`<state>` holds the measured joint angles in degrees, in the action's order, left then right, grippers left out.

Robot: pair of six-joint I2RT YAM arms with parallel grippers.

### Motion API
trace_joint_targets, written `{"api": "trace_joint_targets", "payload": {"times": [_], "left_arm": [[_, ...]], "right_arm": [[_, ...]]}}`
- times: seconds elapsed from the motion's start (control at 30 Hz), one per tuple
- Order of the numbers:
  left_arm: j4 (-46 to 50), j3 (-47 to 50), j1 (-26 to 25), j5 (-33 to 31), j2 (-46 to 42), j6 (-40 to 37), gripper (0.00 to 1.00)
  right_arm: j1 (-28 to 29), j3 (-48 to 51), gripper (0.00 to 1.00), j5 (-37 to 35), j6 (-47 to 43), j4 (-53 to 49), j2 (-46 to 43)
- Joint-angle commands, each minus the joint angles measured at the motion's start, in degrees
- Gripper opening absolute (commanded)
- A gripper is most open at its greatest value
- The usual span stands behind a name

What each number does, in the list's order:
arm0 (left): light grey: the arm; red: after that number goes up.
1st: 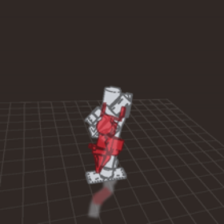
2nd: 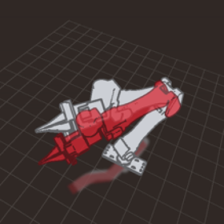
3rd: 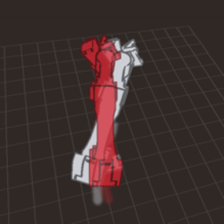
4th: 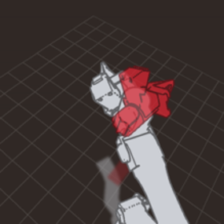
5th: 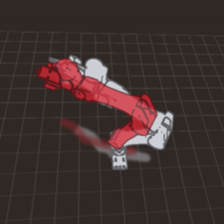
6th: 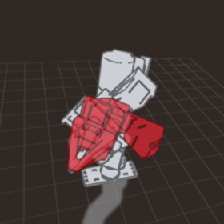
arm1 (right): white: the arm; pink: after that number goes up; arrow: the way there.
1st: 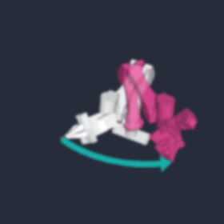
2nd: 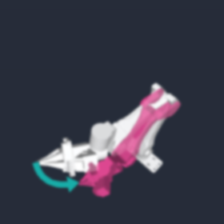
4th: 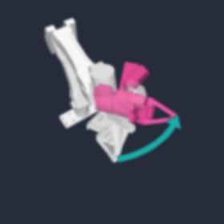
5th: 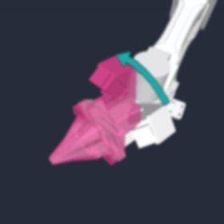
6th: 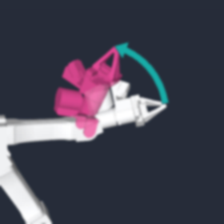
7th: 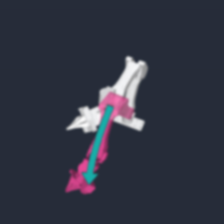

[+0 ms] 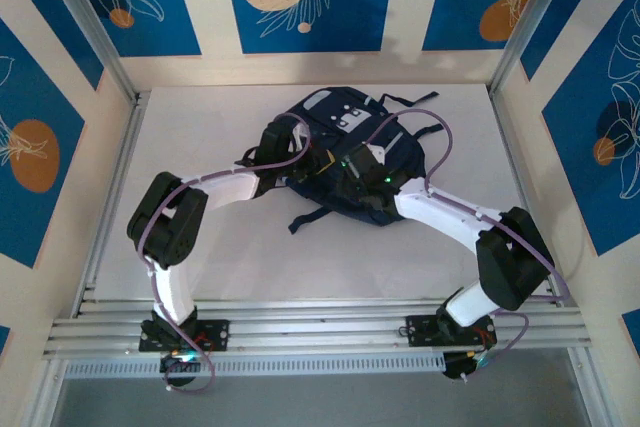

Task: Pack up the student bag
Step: Unzip the student bag at the top-center of the table.

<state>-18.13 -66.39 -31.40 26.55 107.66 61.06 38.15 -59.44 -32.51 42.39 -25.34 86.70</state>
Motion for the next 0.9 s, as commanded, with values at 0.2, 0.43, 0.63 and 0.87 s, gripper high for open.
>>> {"api": "trace_joint_targets", "payload": {"times": [0.2, 0.43, 0.63, 0.87], "left_arm": [[-5.8, -1.5, 1.3, -1.9, -3.5, -0.5, 0.00], [-7.6, -0.3, 0.7, -1.9, -3.7, 0.8, 0.00], [-8.1, -0.5, 0.1, -1.8, -3.6, 1.4, 0.00], [-8.8, -0.5, -0.4, -1.8, -3.4, 1.9, 0.00]], "right_arm": [[-0.9, 1.4, 0.73, 7.5, 11.9, -3.8, -3.4], [0.5, 5.2, 0.61, 6.4, 19.1, 8.8, -3.2], [3.7, 4.8, 0.54, 3.0, 18.8, 9.7, -1.6], [6.9, 4.6, 0.55, -0.9, 17.8, 6.4, -2.4]]}}
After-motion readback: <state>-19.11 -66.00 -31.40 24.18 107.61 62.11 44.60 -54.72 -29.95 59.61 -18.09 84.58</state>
